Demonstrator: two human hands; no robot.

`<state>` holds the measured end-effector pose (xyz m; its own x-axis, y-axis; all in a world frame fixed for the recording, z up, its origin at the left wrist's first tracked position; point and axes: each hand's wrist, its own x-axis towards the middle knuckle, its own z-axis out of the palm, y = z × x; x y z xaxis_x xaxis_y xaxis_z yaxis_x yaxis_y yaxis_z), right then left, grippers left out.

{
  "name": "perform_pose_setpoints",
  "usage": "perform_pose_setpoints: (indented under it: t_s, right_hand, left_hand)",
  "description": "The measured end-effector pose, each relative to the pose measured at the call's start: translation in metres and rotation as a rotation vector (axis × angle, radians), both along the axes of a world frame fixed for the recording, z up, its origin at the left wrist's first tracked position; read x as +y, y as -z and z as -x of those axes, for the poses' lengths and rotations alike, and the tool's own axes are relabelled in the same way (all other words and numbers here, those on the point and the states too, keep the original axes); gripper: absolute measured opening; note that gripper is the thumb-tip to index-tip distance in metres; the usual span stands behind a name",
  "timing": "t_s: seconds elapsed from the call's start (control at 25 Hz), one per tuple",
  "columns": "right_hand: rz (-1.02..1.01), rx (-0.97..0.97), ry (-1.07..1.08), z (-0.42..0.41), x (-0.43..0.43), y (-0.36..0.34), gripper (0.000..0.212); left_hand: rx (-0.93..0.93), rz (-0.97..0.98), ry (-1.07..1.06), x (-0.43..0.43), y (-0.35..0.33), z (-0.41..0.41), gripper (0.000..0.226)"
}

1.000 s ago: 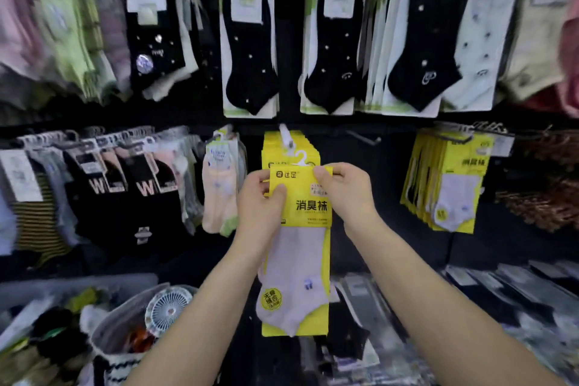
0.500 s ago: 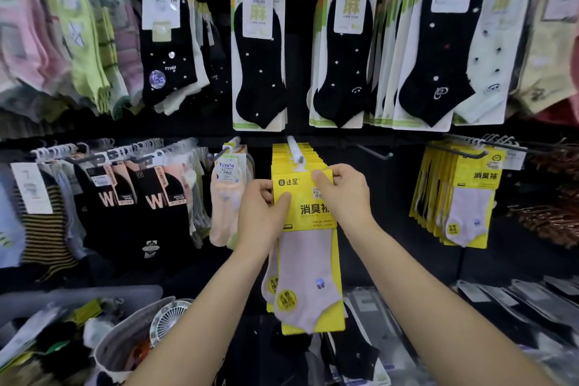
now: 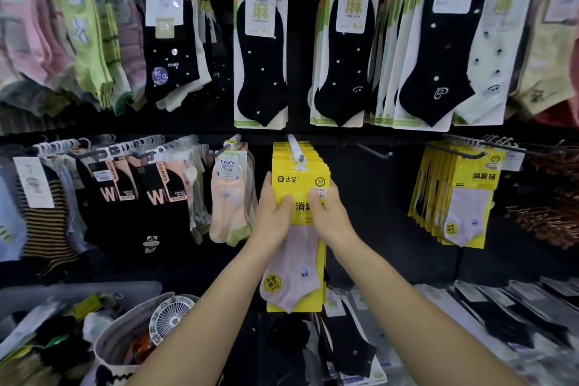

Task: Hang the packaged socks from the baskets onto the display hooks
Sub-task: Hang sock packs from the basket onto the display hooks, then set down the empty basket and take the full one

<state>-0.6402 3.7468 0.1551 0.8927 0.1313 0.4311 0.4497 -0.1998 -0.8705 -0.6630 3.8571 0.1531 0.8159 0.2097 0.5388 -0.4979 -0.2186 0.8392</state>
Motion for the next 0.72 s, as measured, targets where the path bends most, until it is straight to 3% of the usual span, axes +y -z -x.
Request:
perform_pose_setpoints:
  t_s: [0.16, 0.28, 0.48, 0.72]
  right_hand:
    - [0.059, 0.014, -0.111, 0.012, -0.020, 0.020, 0.035]
    - [0.093, 0.140, -0.132, 0.034, -0.049, 0.066, 0.050]
    - [0.231, 0.410, -0.117, 0.079, -0.115, 0.161, 0.052]
    - [0.803, 0.549, -0.188, 0.120, -0.212, 0.249, 0.058]
  left_hand:
    - [0.041, -0.027, 0.028, 0.002, 0.017, 0.018, 0.044]
    - [0.107, -0.030, -0.004, 0.004, 0.060, 0.046, 0.051]
    - [0.409, 0.049, -0.193, -0.012, 0.151, 0.109, 0.065]
    - [0.736, -0.092, 0.018, -0.079, 0.248, 0.166, 0.062]
